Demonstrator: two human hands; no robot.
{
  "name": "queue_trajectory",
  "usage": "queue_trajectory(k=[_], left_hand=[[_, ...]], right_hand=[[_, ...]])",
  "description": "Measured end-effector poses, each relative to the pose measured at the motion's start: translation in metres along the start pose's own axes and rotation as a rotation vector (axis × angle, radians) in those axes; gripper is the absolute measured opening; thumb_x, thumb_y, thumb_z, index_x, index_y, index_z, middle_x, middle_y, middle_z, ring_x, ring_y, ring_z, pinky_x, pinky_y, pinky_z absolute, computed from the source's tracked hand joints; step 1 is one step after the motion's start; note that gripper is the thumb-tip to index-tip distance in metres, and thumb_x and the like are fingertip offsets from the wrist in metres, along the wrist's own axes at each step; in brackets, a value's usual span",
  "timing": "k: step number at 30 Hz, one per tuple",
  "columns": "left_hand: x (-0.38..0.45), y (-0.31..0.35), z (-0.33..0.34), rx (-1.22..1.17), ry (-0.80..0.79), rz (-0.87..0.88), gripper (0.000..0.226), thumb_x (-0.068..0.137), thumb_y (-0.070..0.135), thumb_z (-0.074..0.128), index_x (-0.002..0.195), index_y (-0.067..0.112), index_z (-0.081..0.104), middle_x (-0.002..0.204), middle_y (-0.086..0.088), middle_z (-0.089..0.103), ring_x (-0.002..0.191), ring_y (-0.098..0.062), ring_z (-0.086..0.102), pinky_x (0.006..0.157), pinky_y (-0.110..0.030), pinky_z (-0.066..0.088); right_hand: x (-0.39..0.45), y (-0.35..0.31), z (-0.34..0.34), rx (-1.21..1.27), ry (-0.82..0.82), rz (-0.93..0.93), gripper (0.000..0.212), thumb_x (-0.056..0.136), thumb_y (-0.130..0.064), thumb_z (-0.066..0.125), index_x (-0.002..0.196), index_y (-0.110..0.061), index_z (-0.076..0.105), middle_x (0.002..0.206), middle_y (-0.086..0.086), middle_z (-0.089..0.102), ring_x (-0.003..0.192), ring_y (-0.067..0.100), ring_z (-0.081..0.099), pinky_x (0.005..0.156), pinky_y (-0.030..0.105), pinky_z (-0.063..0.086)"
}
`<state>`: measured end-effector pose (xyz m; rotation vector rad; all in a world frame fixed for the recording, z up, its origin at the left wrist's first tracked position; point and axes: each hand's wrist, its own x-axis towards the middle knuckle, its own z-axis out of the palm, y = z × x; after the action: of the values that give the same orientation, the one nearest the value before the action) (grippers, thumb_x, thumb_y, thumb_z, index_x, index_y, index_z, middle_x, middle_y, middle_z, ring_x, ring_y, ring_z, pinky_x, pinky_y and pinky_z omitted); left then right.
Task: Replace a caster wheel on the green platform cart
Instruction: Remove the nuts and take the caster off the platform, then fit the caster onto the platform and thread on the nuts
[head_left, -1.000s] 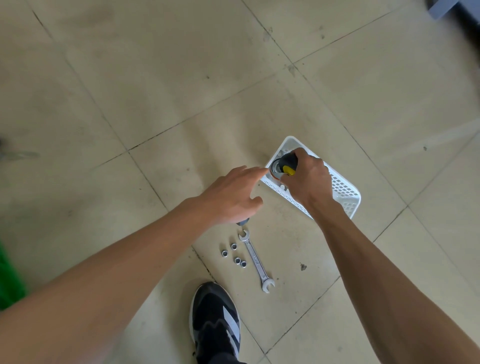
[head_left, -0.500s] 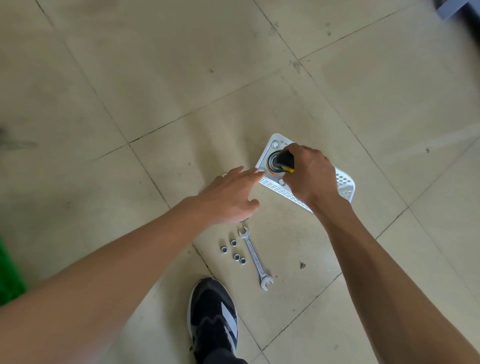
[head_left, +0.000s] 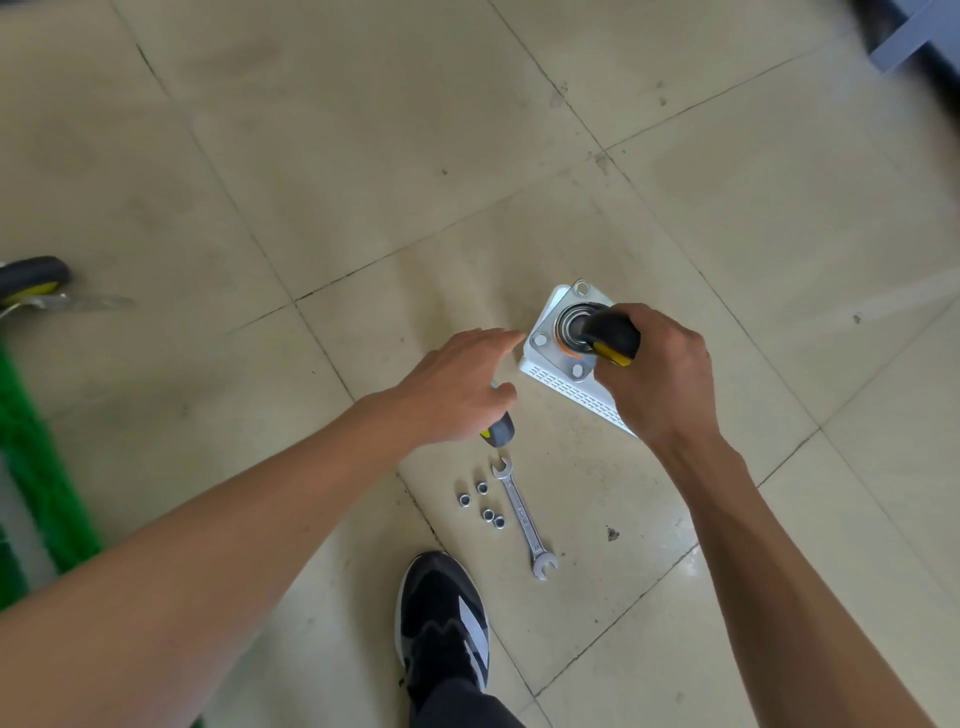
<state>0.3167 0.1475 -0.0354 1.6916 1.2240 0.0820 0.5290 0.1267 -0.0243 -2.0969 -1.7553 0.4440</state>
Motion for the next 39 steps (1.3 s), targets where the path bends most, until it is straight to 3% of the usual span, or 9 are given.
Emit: queue_trajectory(k=[2,4,8,12,20,24,30,35,39], left_hand=[[-0.011,0.007,-0.011,0.012,0.052,-0.017,0.052,0.092,0.020,0.048,0.142,0.031,0.043,0.142,0.003,0.053,0.114,-0.026,0.058,0.086,-0.033,0.047],[-0.025,0.015,-0.023,0.002,0.095,-0.066,0.062,0.095,0.024,0.051,0.154,0.030,0.032,0.149,0.000,0.048,0.122,-0.025,0.055,0.094,-0.032,0.046],[-0.057,0.033,-0.048,-0.078,0.183,-0.093,0.056,0.095,0.023,0.052,0.148,0.033,0.040,0.123,0.001,0.063,0.097,-0.021,0.060,0.088,-0.032,0.047],[-0.093,0.045,-0.072,-0.151,0.262,-0.079,0.059,0.094,0.026,0.057,0.150,0.033,0.039,0.145,0.008,0.052,0.121,-0.018,0.056,0.098,-0.026,0.042],[-0.186,0.078,-0.120,-0.158,0.447,0.003,0.053,0.096,0.018,0.058,0.147,0.020,0.044,0.107,-0.001,0.074,0.104,-0.021,0.064,0.094,-0.033,0.050],[-0.231,0.082,-0.142,-0.182,0.578,-0.003,0.045,0.095,0.018,0.060,0.139,0.017,0.055,0.092,0.002,0.074,0.088,-0.015,0.066,0.079,-0.029,0.050],[-0.305,0.082,-0.159,-0.273,0.714,0.027,0.016,0.096,0.017,0.062,0.090,0.011,0.075,0.076,-0.003,0.071,0.066,-0.011,0.055,0.066,-0.027,0.043],[-0.359,0.068,-0.168,-0.269,0.766,-0.038,0.024,0.095,0.020,0.065,0.074,0.012,0.073,0.078,-0.017,0.071,0.063,-0.015,0.052,0.064,-0.029,0.040],[-0.396,0.055,-0.168,-0.191,0.813,-0.136,0.027,0.094,0.024,0.064,0.069,0.018,0.072,0.069,-0.005,0.071,0.054,-0.011,0.046,0.055,-0.024,0.037]], right_hand=[[-0.010,-0.014,-0.011,0.052,0.002,-0.013,0.040,0.074,-0.007,0.070,0.113,-0.018,0.070,0.102,0.000,0.073,0.091,0.027,0.063,0.076,0.037,0.052],[-0.020,-0.030,-0.023,0.091,-0.002,-0.028,0.040,0.074,-0.010,0.070,0.113,-0.019,0.070,0.102,-0.001,0.073,0.091,0.025,0.064,0.078,0.037,0.052],[-0.038,-0.067,-0.053,0.160,-0.015,-0.067,0.041,0.073,-0.018,0.066,0.113,-0.023,0.070,0.099,-0.006,0.073,0.090,0.022,0.063,0.079,0.037,0.053],[-0.056,-0.107,-0.086,0.215,-0.023,-0.115,0.041,0.074,-0.011,0.070,0.112,-0.024,0.070,0.097,-0.008,0.072,0.088,0.019,0.062,0.078,0.035,0.052],[-0.088,-0.190,-0.151,0.317,-0.027,-0.251,0.040,0.072,-0.012,0.075,0.110,-0.025,0.071,0.088,-0.012,0.070,0.082,0.013,0.063,0.078,0.034,0.053],[-0.102,-0.228,-0.175,0.342,-0.021,-0.333,0.042,0.071,-0.012,0.078,0.109,-0.029,0.070,0.088,-0.015,0.071,0.081,0.006,0.063,0.076,0.026,0.053],[-0.129,-0.279,-0.201,0.427,-0.116,-0.457,0.046,0.070,-0.007,0.080,0.109,-0.030,0.071,0.092,-0.016,0.072,0.086,0.002,0.065,0.071,0.010,0.048],[-0.150,-0.317,-0.204,0.398,-0.209,-0.569,0.043,0.071,-0.012,0.083,0.108,-0.029,0.070,0.090,-0.016,0.070,0.086,0.000,0.064,0.072,0.010,0.049],[-0.159,-0.342,-0.192,0.290,-0.305,-0.648,0.050,0.069,-0.015,0.080,0.114,-0.031,0.063,0.096,-0.016,0.069,0.088,0.006,0.063,0.078,0.023,0.053]])
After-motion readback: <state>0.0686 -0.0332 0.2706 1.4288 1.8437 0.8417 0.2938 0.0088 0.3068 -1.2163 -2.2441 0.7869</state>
